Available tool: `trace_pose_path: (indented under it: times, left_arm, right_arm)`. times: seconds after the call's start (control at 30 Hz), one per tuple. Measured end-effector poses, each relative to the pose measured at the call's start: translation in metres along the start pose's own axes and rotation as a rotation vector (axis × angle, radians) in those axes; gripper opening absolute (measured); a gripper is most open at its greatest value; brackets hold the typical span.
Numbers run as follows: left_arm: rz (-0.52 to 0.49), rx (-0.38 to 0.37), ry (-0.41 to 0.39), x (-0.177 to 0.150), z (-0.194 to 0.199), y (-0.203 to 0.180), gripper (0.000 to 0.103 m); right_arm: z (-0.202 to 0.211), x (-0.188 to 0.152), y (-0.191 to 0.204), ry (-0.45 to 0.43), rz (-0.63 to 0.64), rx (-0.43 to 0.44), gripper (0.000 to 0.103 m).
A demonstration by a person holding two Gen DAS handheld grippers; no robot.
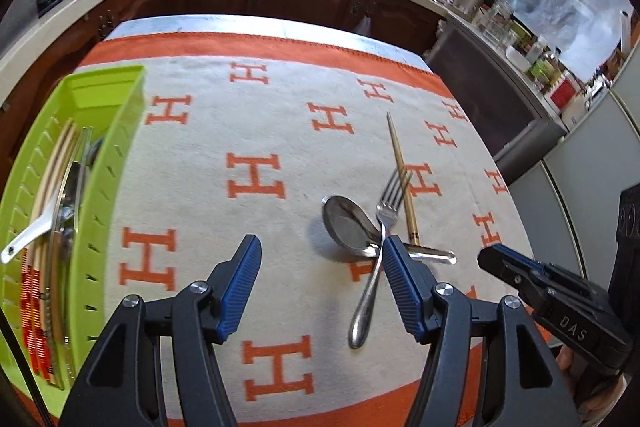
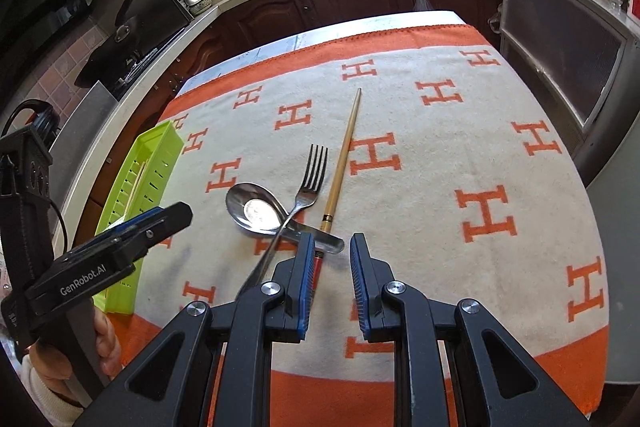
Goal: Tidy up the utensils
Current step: 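Reach the left tool to the steel fork while the right tool approaches the steel spoon, then close the left tool on the steel fork handle, then lift the fork with the left tool while the right tool grasps the steel spoon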
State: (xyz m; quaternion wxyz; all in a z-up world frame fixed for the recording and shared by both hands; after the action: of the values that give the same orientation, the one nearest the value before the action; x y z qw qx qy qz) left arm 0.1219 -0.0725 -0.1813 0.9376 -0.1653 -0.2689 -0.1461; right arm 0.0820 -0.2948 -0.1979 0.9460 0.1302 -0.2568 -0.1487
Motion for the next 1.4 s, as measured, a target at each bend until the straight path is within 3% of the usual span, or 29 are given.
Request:
trace_pose_path:
  times: [0.27,0.43,0.63,0.87,0.97,1.0,1.03,1.07,1.23,1.4]
  left_arm:
    - [-0.143,-0.044,0.102,-0.012,-0.035,-0.04,0.061]
    - [-0.165,-0.065,0.16,-0.015,-0.056,-0.048,0.049]
    - [-0.195,-0.049,0.13,-0.006,-0.065,-0.053,0.042]
    - [-0.293,0.024,0.089,0.002,-0.075,-0.063,0.031]
    - [-0.324,0.057,0.08,0.003,-0.076,-0.065,0.022]
    - [-0.33,0.063,0.077,0.003,-0.075,-0.064,0.014]
    - [-0.325,0.051,0.078,0.004,-0.075,-0.064,0.006]
    - [-0.309,0.036,0.082,0.004,-0.075,-0.062,0.004]
    - [-0.236,0.012,0.08,0.005,-0.07,-0.053,0.003]
    - [-0.201,-0.001,0.026,0.009,-0.048,-0.047,0.003]
  right_arm:
    - [-0.018,0.002,-0.016,0.025,-0.031,0.012,0.018]
    - [-0.022,0.001,-0.026,0.025,-0.044,0.012,0.018]
    - [-0.025,0.002,-0.039,0.022,-0.068,0.005,0.018]
    - [-0.029,0.001,-0.047,0.024,-0.085,0.005,0.018]
    - [-0.031,0.001,-0.049,0.026,-0.089,0.006,0.018]
    - [-0.032,0.001,-0.049,0.027,-0.091,0.005,0.018]
    - [-0.032,0.001,-0.05,0.028,-0.093,0.005,0.018]
    - [-0.033,0.001,-0.05,0.029,-0.095,0.006,0.018]
    - [-0.034,0.003,-0.049,0.026,-0.091,0.008,0.018]
    - [-0.031,0.006,-0.044,0.01,-0.068,0.012,0.018]
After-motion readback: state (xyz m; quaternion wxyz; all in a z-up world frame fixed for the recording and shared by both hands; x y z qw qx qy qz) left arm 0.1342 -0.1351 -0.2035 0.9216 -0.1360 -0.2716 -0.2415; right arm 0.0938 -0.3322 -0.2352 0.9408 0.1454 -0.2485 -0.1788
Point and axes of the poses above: each gripper's, at about its wrist camera, not at the fingertips, and z roughly against the way its jaws point, y to its left, x to its top, the point moved 3 cm from there along -z, roughly the way its jaws point, and after that the axes turned 8 degrees about -z, right-handed, at the moved point
